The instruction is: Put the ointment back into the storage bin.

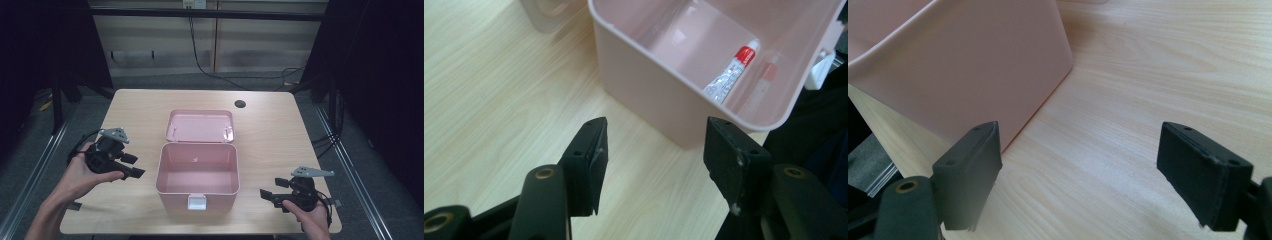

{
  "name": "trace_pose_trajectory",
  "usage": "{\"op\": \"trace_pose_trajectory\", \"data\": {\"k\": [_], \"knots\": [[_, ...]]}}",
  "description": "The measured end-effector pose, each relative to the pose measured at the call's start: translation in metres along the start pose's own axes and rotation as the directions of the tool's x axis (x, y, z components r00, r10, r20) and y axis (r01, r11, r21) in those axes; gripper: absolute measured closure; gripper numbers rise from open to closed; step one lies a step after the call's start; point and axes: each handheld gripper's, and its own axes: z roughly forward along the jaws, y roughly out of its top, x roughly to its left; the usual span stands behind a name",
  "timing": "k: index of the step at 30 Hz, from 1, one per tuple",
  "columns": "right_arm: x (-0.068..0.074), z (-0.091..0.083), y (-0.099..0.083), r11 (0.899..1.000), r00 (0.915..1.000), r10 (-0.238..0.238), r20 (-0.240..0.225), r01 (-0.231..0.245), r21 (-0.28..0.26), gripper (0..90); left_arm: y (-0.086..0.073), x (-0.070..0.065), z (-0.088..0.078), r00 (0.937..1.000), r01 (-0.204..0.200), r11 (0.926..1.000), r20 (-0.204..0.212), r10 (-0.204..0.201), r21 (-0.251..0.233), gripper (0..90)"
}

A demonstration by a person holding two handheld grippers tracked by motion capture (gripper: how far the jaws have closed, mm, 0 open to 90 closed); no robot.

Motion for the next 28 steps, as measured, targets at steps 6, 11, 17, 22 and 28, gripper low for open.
{"op": "trace_pose_trajectory", "data": {"k": [6, 11, 17, 22, 28], "knots": [[0.0, 0.0, 0.0, 1.0, 1.0, -0.003, 0.0, 0.003, -0.002, 17.8, -0.021, 0.006, 0.006, 0.9992, 0.039, 0.9991, -0.01, -0.039, -0.018, 44.0], [0.0, 0.0, 0.0, 1.0, 1.0, 0.0, 0.001, 0.0, -0.001, 17.8, -0.039, 0.01, 0.013, 0.9978, 0.06, 0.998, -0.027, -0.061, -0.018, 43.9], [0.0, 0.002, 0.001, 1.0, 1.0, 0.002, 0.006, -0.002, 0.007, 17.9, -0.064, 0.013, 0.021, 0.9942, 0.1, 0.9939, -0.035, -0.102, -0.046, 42.8], [0.0, 0.004, 0.001, 1.0, 0.9999, 0.001, 0.011, -0.001, 0.021, 18.2, -0.081, 0.011, 0.036, 0.9885, 0.145, 0.9884, -0.037, -0.147, -0.046, 41.1], [-0.001, 0.007, -0.001, 1.0, 0.9989, 0.015, 0.045, -0.016, 0.02, 20.5, -0.096, 0.014, 0.049, 0.9783, 0.195, 0.978, -0.057, -0.199, -0.074, 38.8]]}}
